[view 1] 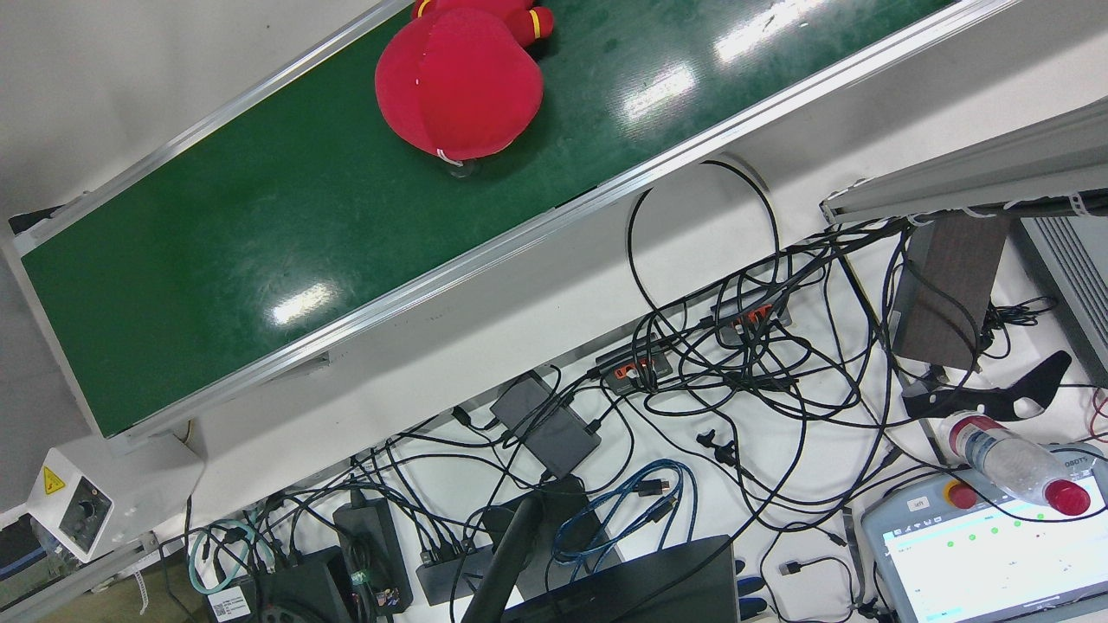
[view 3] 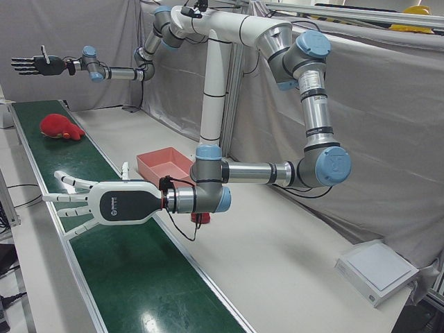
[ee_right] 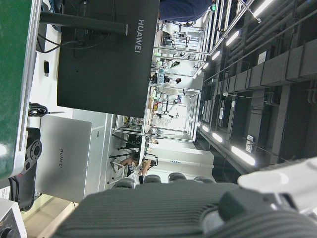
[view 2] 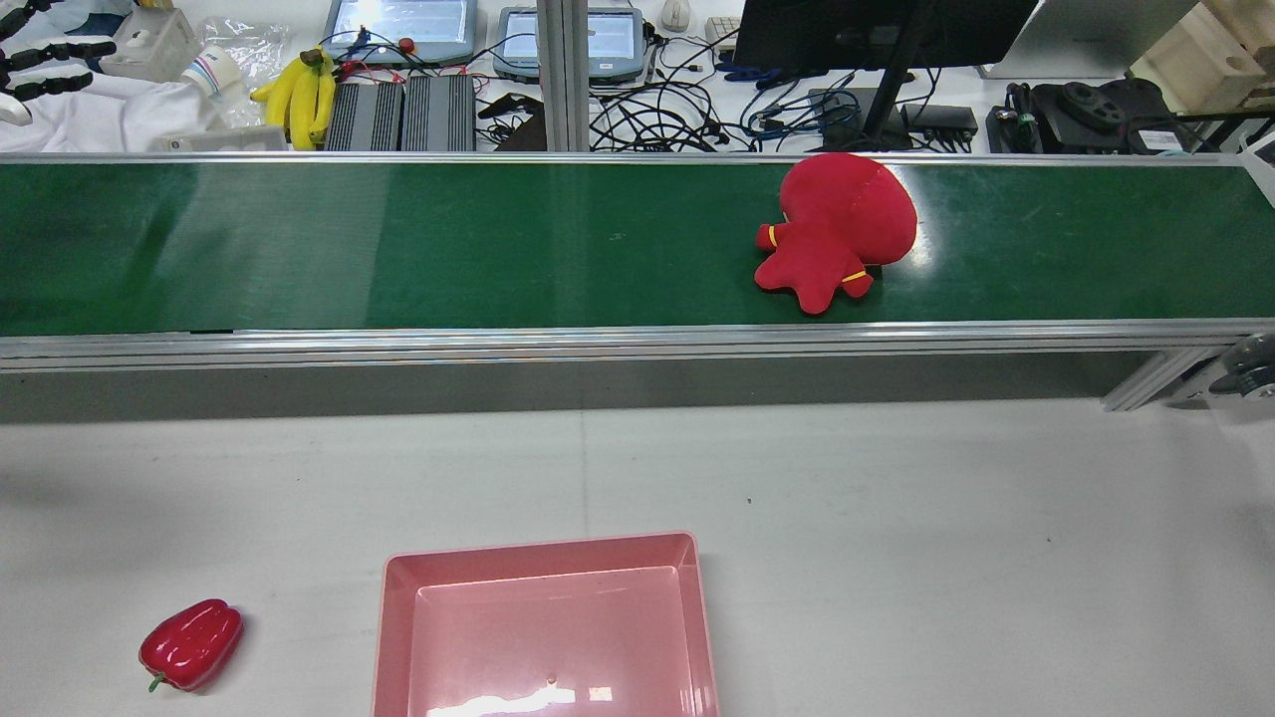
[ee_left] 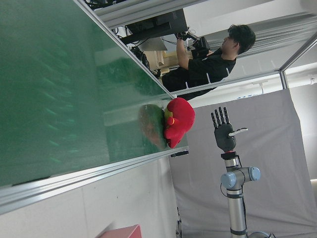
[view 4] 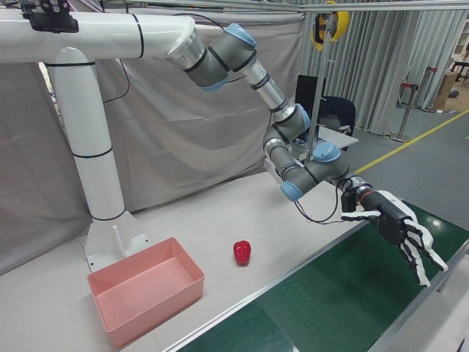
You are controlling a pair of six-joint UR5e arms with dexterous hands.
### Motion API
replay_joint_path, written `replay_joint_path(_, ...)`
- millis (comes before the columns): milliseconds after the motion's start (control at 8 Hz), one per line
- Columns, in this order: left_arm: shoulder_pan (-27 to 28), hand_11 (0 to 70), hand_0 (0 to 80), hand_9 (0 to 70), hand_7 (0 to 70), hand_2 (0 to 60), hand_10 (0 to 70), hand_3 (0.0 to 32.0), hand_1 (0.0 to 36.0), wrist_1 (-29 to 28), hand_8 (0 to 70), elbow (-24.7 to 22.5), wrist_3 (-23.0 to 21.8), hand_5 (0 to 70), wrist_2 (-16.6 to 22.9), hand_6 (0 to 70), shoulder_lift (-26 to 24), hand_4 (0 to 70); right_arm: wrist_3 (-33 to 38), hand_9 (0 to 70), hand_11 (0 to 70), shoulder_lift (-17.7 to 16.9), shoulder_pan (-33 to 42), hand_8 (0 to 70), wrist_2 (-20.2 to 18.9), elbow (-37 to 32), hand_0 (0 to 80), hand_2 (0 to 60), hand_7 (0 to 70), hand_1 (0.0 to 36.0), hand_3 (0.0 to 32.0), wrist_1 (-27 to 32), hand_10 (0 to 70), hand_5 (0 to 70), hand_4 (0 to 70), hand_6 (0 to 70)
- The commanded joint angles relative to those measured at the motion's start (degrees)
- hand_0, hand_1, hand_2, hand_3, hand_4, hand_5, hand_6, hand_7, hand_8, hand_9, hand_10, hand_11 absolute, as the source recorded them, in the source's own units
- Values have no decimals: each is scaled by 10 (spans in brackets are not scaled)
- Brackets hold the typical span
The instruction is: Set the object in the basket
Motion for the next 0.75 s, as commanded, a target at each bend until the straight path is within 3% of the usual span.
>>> replay_joint_path(0,-6,51,528,126,77,0,25,298,71,0,147,-3,-5,257,4,25,0,0,0,0,0,0,1,0,0,1,0,0,0,0,0,0,0,0,0,0)
replay_joint_path(375,-5,56,526,129,79,0,29,306,80,-1,148,-3,-14,257,4,25,2,0,0,0,0,0,0,0,0,1,0,0,0,0,0,0,0,0,0,0)
replay_joint_path(625,-9,56,523,133,81,0,28,290,83,-1,152,-7,-16,271,4,27,0,0,0,0,0,0,0,0,0,0,0,0,0,0,0,0,0,0,0,0)
